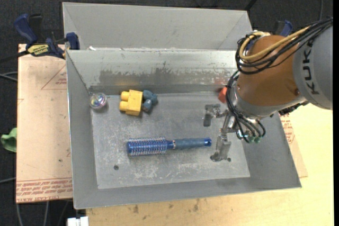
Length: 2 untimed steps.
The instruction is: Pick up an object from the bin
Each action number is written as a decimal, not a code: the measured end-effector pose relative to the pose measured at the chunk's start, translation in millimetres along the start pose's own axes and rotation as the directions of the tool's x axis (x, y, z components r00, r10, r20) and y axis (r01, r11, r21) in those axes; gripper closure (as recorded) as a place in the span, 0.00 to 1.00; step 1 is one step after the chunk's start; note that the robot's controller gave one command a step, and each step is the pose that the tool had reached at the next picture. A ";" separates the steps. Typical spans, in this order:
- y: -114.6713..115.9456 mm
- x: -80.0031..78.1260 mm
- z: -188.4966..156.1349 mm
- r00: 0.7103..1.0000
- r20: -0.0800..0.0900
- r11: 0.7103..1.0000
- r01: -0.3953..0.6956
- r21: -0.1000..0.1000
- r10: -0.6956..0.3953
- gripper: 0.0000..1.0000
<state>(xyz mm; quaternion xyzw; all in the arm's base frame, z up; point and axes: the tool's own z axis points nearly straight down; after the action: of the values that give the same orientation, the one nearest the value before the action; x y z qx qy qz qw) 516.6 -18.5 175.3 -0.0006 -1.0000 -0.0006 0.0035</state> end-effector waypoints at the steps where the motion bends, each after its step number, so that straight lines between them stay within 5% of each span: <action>1: 0.8 -44.6 109.5 1.000 0.003 1.000 -0.007 -0.001 0.007 0.00; 2: 67.2 -34.5 105.4 1.000 0.006 1.000 0.030 -0.003 -0.030 0.00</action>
Offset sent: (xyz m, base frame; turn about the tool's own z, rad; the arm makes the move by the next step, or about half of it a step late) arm 0.0445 0.0002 -0.1053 0.0076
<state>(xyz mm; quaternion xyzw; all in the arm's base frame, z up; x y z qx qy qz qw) 550.5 48.8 69.7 0.0145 -0.9999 -0.0020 0.0005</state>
